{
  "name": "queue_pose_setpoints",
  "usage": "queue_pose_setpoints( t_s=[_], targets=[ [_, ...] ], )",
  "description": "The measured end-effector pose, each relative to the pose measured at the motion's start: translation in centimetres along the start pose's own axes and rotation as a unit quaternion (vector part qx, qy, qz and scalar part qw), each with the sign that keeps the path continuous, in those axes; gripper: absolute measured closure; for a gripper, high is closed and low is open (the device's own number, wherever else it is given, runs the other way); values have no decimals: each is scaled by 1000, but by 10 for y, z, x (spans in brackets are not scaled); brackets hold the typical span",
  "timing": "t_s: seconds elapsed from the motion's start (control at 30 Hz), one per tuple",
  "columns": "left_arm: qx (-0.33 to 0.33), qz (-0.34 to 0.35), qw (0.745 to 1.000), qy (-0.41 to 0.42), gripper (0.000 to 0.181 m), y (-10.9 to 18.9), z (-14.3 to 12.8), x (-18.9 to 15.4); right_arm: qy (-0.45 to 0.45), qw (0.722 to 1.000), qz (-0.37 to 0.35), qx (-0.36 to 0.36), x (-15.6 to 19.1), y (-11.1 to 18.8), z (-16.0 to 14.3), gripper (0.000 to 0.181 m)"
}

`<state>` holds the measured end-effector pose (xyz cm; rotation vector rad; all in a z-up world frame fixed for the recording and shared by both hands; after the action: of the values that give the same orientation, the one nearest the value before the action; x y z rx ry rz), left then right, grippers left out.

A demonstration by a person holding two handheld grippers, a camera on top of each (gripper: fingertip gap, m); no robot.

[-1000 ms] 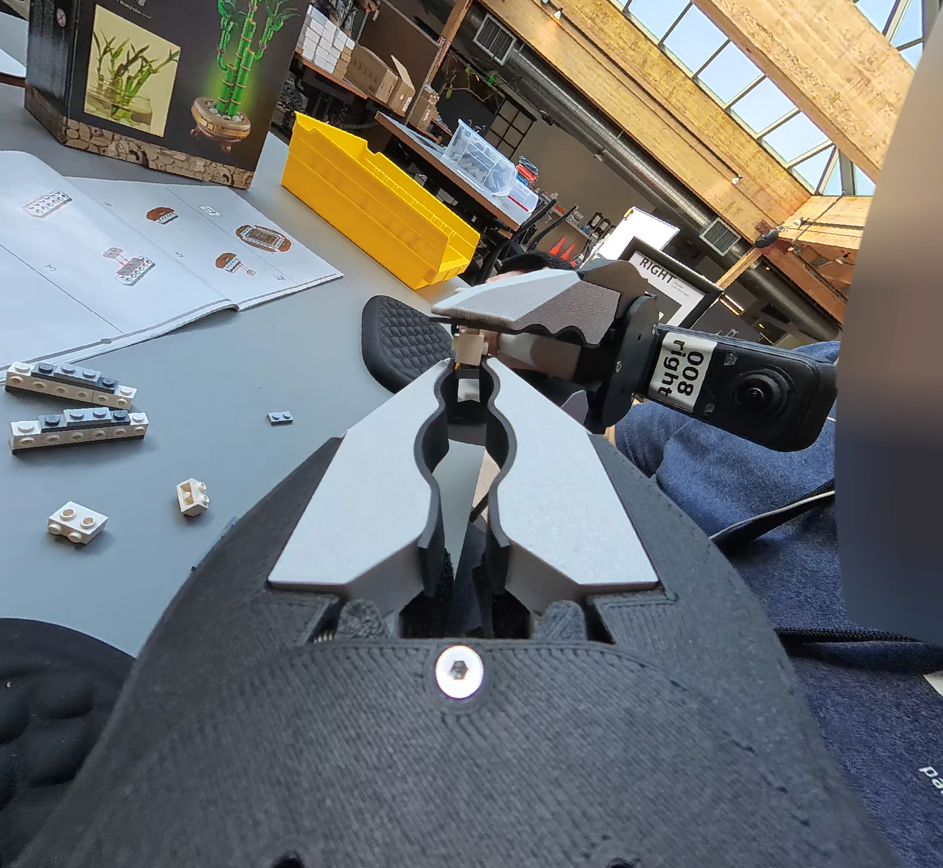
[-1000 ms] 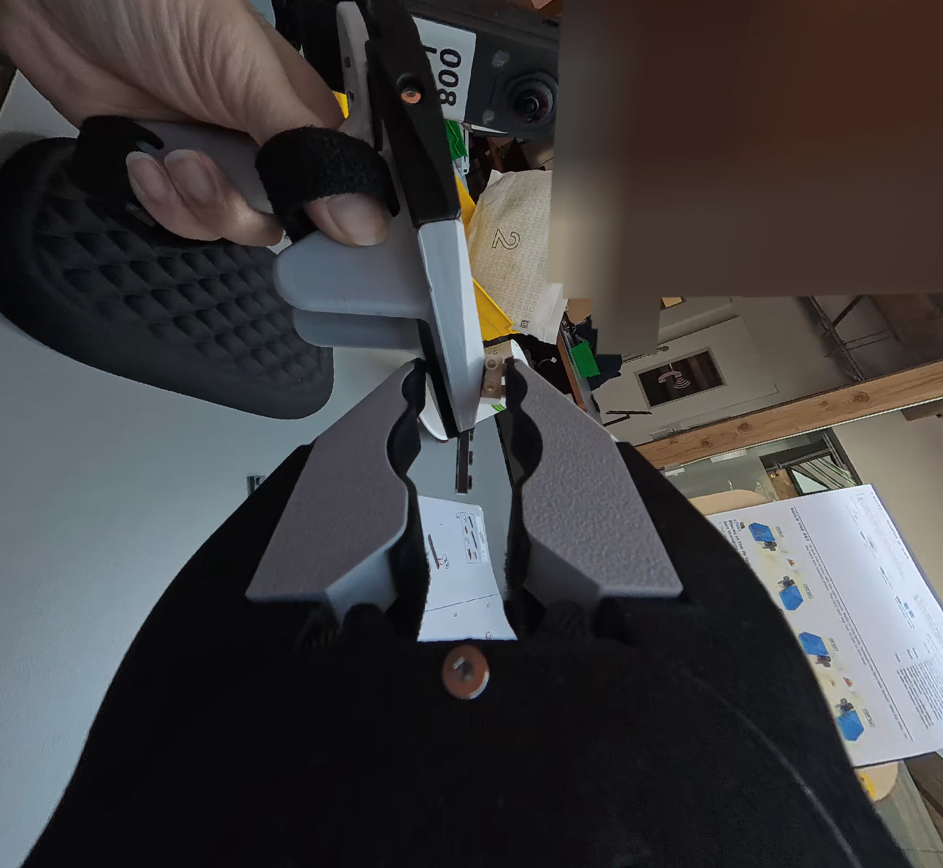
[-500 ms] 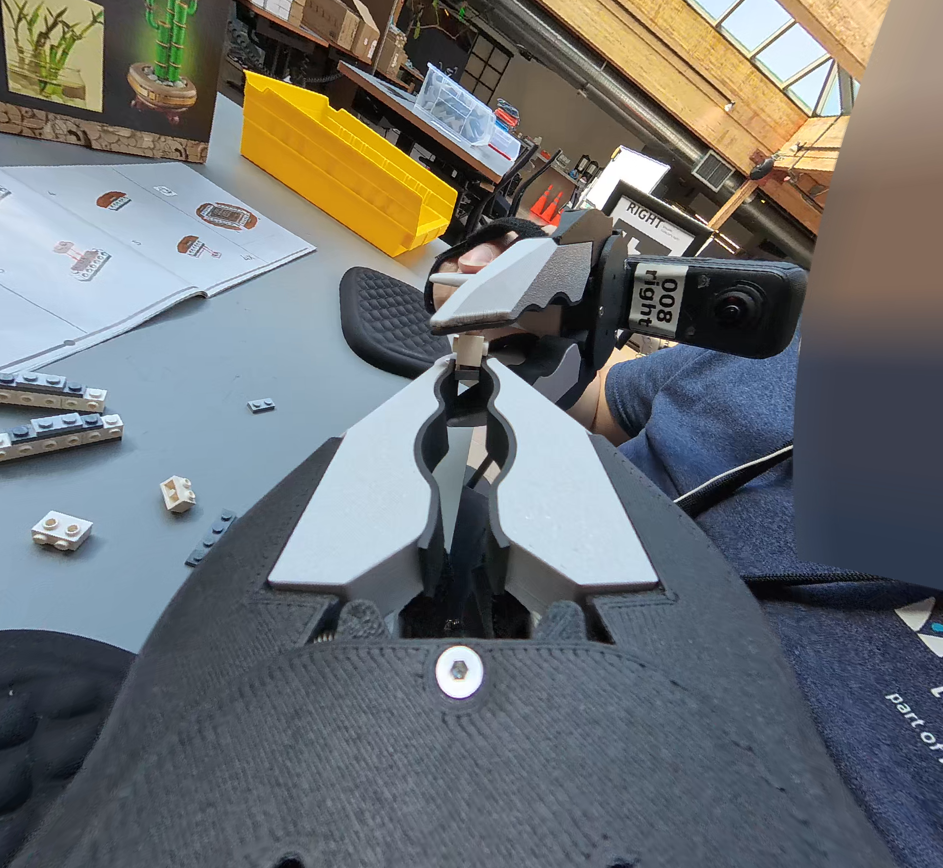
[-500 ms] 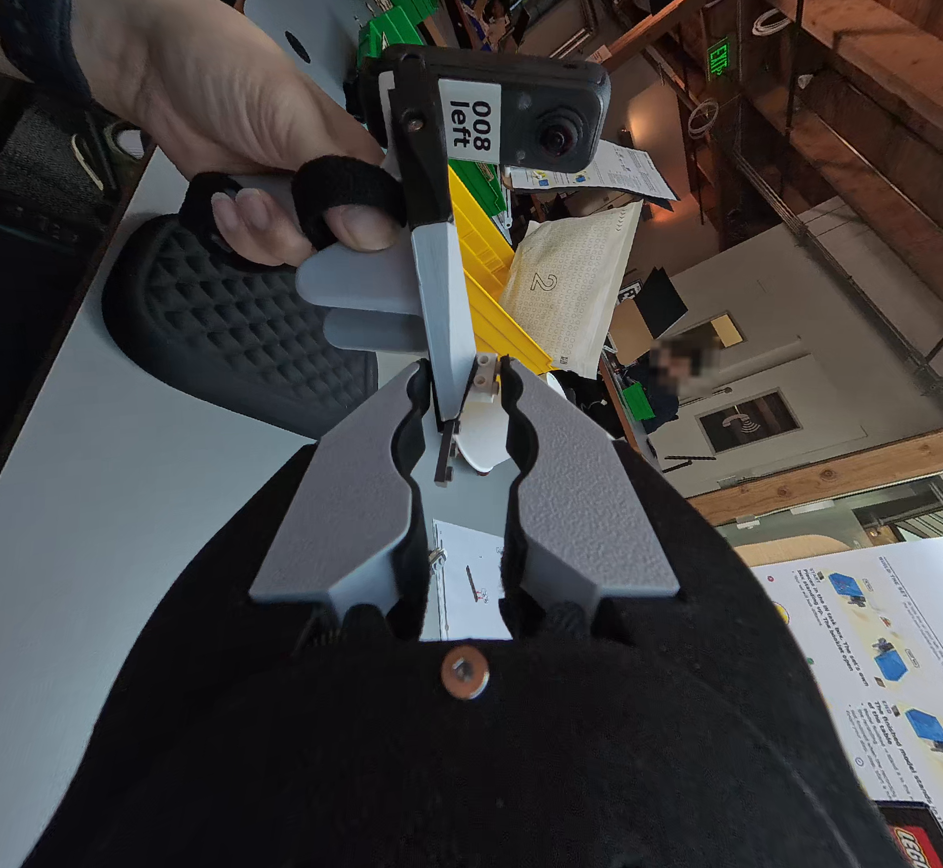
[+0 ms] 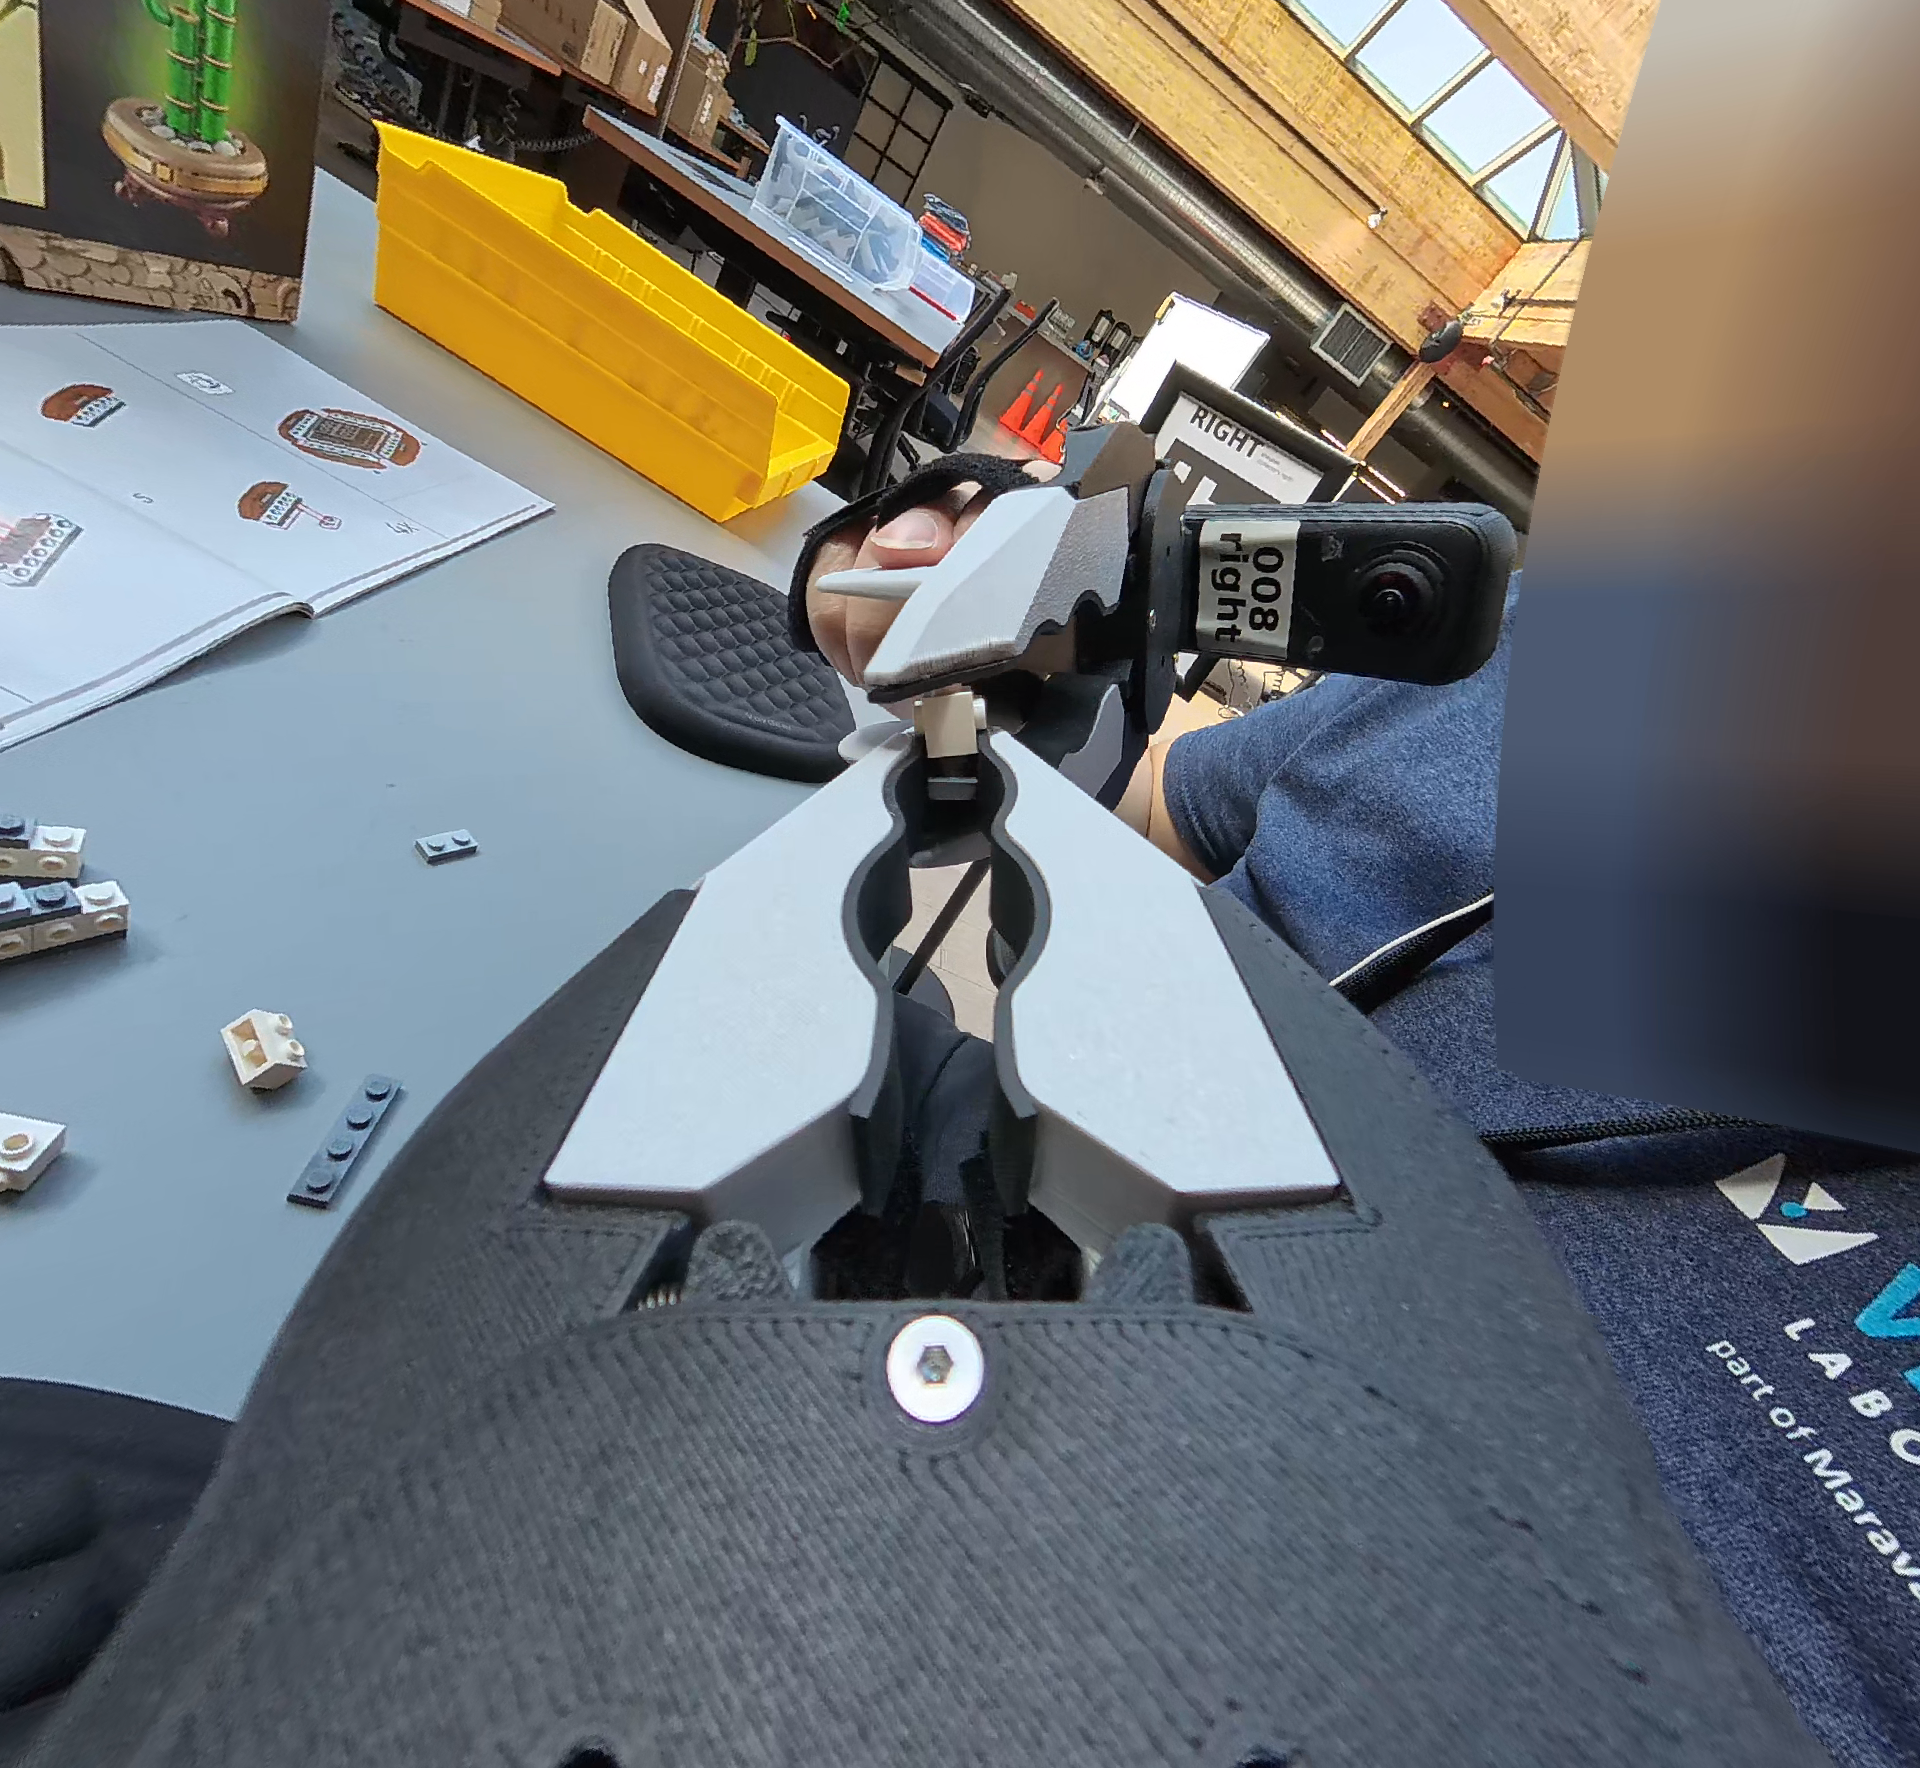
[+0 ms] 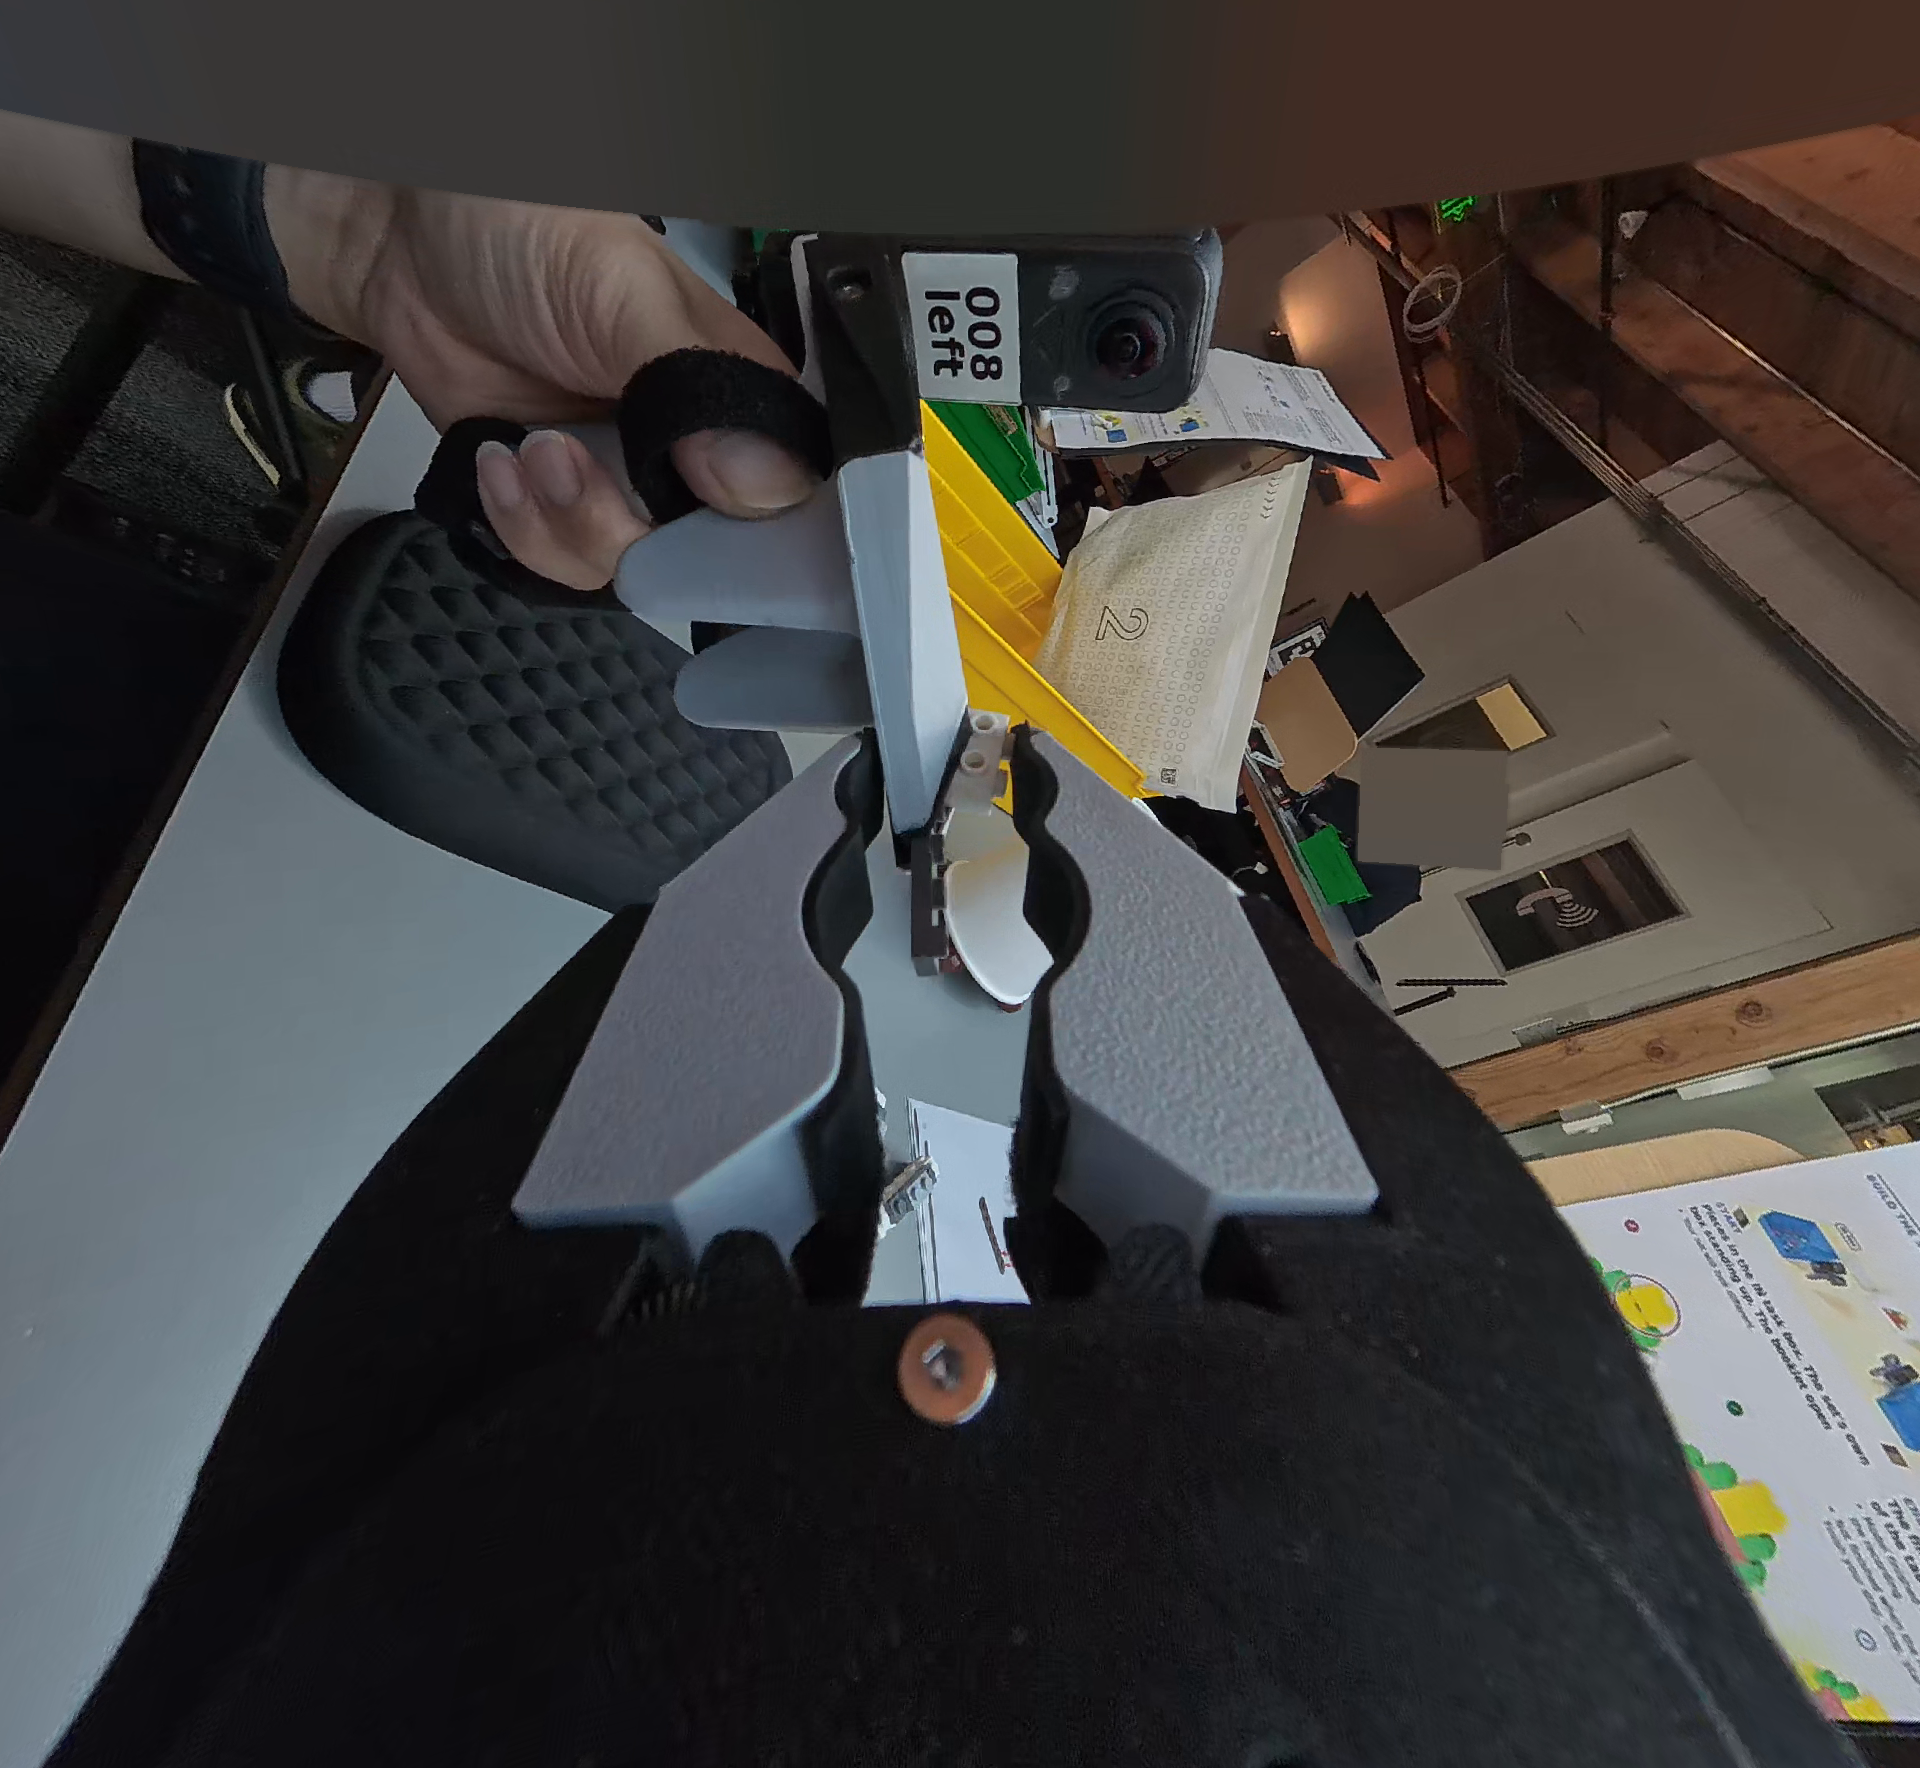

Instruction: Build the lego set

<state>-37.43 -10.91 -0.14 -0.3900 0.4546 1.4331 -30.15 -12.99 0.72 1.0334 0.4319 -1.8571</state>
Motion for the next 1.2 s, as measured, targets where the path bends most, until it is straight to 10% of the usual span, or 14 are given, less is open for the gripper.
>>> queue_pose_setpoints(
  t_s=[1.2],
  targets=[
    [-45, -61, 981, 176, 176, 4, -7, 30, -173, 985, 28, -9, -1, -8, -25, 155]
  ],
)
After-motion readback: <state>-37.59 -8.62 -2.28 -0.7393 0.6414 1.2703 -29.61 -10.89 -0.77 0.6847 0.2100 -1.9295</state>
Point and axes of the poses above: each gripper's, where its closed fingertips meet, y back along the fingers, z out of its top, x = y × z across the jaws, the point moved 6 cm from there along y, back along the fingers, and after that the axes turned 2 degrees about z, right-handed, at the moved point
